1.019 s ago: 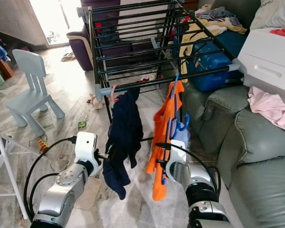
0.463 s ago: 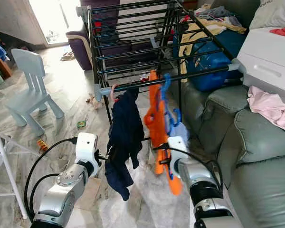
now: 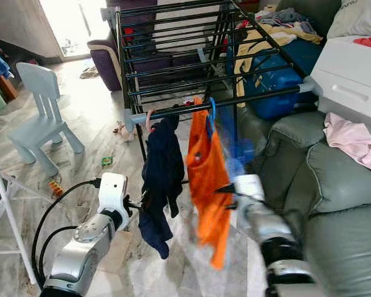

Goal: Hang hanger

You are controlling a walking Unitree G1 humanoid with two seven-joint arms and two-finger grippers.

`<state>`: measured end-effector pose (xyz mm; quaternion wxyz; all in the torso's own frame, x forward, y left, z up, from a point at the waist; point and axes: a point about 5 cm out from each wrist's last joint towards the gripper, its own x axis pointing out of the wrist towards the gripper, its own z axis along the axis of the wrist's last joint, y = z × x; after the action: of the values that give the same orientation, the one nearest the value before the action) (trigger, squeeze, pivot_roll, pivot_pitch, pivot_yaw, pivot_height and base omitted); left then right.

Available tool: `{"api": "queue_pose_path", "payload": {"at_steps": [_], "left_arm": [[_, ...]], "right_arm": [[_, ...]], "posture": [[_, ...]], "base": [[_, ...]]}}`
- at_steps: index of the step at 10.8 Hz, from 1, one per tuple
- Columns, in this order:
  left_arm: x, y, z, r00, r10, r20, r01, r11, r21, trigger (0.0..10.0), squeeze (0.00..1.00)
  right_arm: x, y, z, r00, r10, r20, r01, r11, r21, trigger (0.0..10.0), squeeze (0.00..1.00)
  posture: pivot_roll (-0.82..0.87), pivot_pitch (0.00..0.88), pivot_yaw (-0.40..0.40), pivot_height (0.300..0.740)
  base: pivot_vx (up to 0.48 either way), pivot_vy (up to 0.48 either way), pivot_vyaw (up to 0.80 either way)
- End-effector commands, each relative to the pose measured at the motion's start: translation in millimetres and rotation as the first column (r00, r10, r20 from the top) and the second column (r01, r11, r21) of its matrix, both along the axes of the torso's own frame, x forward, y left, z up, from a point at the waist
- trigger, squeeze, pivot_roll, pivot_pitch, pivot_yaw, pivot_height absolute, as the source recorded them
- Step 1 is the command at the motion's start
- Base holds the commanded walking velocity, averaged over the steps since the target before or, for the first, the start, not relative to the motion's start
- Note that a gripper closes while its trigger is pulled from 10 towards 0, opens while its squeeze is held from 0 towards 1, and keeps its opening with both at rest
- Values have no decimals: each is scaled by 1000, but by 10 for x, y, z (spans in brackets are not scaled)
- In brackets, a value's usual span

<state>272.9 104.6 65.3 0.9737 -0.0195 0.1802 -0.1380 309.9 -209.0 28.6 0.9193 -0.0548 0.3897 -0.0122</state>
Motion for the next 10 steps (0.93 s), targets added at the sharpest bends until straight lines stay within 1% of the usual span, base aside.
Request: {"api": "queue_pose_path", "payload": {"at_steps": [1,2,3,6,10], "left_arm": [[9,6,41,1000,-4,23,4,1000,-3,10000,0],[7,30,44,1000,9,22,-8,1000,-14,10000,0],[9,33,46,1000,8,24,-8,1000,-19,10000,0],[20,6,60,1000,-4,29,5,1000,-31,10000,0],[10,20,36,1000,6,21,-5,1000,-29,10000,0]], "right_arm": [[-25,-46,-14,1000,-25,9,25,1000,-7,10000,0],[-73,-118,-46,999,-46,4,46,999,-18,10000,0],[-107,-127,-75,999,-50,-4,49,999,-20,10000,0],[-141,-79,-113,1000,-24,-20,24,1000,-14,10000,0],[-127,-46,-100,1000,10,-13,-10,1000,-12,10000,0]], "posture": [[-82,0,52,740],[-84,0,54,740],[-88,0,58,740],[-88,0,58,740],[-85,0,47,740]], "base": [[0,0,0],[0,0,0],[0,0,0],[0,0,0],[0,-271,0]]}}
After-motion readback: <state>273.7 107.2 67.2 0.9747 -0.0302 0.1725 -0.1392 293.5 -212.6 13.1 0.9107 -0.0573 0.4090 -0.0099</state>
